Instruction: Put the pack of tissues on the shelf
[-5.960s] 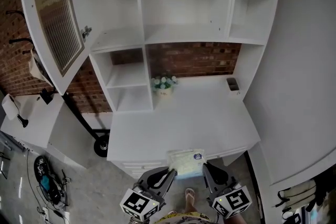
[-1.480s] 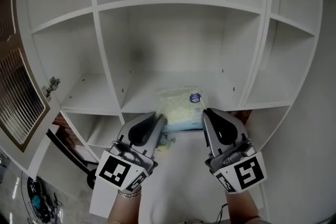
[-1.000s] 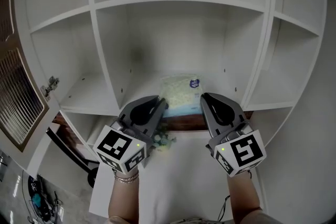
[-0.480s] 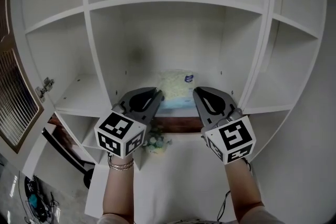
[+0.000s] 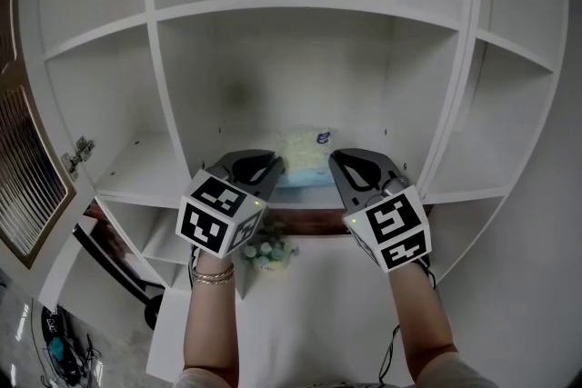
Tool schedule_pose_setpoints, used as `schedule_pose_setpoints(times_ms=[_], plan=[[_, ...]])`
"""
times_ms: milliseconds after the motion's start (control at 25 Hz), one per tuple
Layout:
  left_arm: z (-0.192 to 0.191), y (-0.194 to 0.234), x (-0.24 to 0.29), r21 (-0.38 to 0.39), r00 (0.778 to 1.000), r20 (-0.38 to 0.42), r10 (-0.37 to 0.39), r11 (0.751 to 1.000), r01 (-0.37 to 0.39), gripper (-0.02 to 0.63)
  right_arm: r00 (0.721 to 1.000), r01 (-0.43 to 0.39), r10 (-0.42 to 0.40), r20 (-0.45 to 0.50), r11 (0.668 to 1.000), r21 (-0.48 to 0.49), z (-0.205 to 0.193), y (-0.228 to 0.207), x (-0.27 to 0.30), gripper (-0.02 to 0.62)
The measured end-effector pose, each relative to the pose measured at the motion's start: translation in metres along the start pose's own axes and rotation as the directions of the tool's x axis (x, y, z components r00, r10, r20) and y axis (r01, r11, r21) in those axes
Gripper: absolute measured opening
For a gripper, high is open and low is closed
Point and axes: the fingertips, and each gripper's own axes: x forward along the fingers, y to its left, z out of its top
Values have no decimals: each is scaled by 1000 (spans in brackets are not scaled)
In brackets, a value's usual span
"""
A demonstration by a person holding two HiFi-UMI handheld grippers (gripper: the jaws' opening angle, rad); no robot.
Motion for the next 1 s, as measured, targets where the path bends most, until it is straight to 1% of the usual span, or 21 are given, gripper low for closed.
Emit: schedule_pose_setpoints(times_ms=[200,400,560,720,840,920,1000], plan=[[-2,5,6,25,999,-45,11,1000,-10,34,998,-32,31,-47,999,-21,-3,1,7,32],[-3,6,10,31,999,-53,-6,999,7,34,996,-33,32,-85,999,-14,-11,2,11,32],[-6,9,14,59,997,-72,21,998,-17,34,990,-36,32,-136,999,-33,-20,3,17,32],[-9,10,17,103,995,-86,47,994,-38,34,988,-34,26,-151,998,-54,-24,2,21,32],[-8,9,14,115,996,-80,38,993,-28,35,989,-36,27,-145,998,-57,-24,2,20,34],[-6,11,12,100,998,-55,36,994,-30,38,991,-28,21,-133,998,-52,-23,1,19,34],[-5,13,9,74,998,-28,47,996,-45,70,992,-19,14,-125,999,-39,-22,-1,18,34]])
